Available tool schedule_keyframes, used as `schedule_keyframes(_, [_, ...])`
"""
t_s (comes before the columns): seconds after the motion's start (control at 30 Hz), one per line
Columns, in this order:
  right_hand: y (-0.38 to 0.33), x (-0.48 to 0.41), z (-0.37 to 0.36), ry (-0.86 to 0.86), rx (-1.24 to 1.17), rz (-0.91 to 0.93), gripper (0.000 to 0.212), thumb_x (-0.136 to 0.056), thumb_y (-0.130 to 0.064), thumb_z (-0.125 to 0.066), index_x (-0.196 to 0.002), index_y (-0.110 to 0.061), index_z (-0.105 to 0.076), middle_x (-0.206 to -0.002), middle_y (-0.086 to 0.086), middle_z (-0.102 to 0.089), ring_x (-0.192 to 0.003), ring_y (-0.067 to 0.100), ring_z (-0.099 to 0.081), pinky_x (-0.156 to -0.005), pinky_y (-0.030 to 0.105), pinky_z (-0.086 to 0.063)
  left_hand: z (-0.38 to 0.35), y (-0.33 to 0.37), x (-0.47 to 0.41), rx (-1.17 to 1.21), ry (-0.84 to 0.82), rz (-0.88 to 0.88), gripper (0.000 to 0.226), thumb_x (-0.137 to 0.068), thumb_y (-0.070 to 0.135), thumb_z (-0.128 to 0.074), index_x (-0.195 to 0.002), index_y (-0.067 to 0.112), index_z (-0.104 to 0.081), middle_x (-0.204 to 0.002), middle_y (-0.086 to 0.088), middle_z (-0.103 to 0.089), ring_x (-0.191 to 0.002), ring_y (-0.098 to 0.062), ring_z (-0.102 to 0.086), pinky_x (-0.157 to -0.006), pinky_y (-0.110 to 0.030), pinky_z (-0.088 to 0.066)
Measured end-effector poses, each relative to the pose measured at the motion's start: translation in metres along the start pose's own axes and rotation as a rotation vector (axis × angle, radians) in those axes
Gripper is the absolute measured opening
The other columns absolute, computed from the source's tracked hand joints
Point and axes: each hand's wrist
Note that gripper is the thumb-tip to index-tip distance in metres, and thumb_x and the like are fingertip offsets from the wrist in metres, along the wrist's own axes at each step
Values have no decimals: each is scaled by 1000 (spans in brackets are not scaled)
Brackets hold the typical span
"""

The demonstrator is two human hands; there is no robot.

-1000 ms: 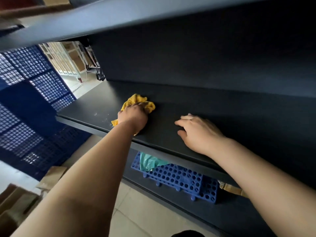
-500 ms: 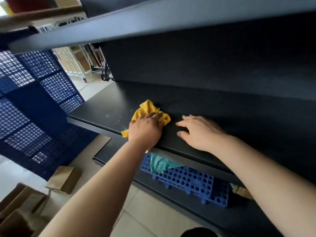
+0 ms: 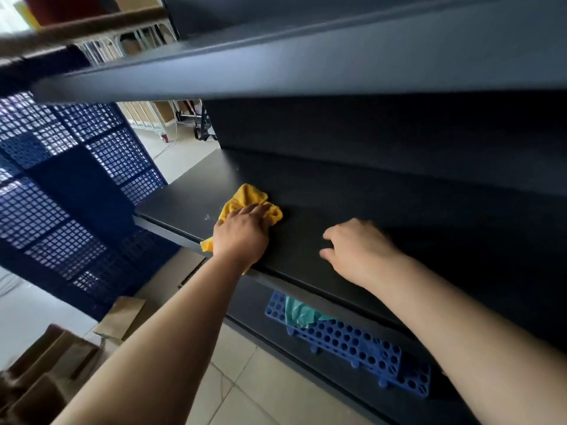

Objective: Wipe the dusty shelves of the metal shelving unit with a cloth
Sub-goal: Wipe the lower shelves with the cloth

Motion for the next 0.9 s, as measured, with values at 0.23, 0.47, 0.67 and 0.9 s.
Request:
schedule_keyframes(0.23, [14, -19, -9, -80, 10, 196, 51, -100, -40, -42, -148, -29, -32, -160, 3, -18, -148, 27, -12, -118, 48, -19, -2, 7, -23, -7, -21, 46, 47, -101, 49, -28, -146, 38, -36, -155, 10, -32, -143, -20, -28, -113, -46, -25])
schedule_keyframes(0.47, [2, -23, 2, -32, 158, 192, 46, -95, -43, -51, -132, -15, -54, -130, 11, -57, -117, 30, -55, -94, 38, -49, 3, 20, -16, -1, -85, 134, 53, -100, 53, -27, -150, 37, -26, -159, 7, -25, -146, -23, -19, -116, -50, -19])
schedule_keyframes(0.67, [-9, -31, 2, -43, 178, 332, 50, -94, -45, -50, -137, -20, -48, -143, 5, -46, -131, 26, -44, -105, 40, -40, 0, 14, 5, 7, -101, 83, 55, -97, 60, -25, -149, 42, -26, -158, 12, -25, -146, -21, -20, -116, -51, -18])
schedule_keyframes(0.9, [-25, -55, 1, -22, 66, 385, 54, -96, -45, -46, -146, -25, -37, -153, 0, -35, -143, 20, -29, -113, 40, -30, 5, -13, -16, 0, -62, 47, 52, -97, 59, -26, -147, 43, -30, -161, 5, -16, -146, -25, -17, -114, -48, -20])
Point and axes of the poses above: each hand's wrist, its own x-axis away from the middle knuckle, its own z-axis out of the back of the hand, y = z × x
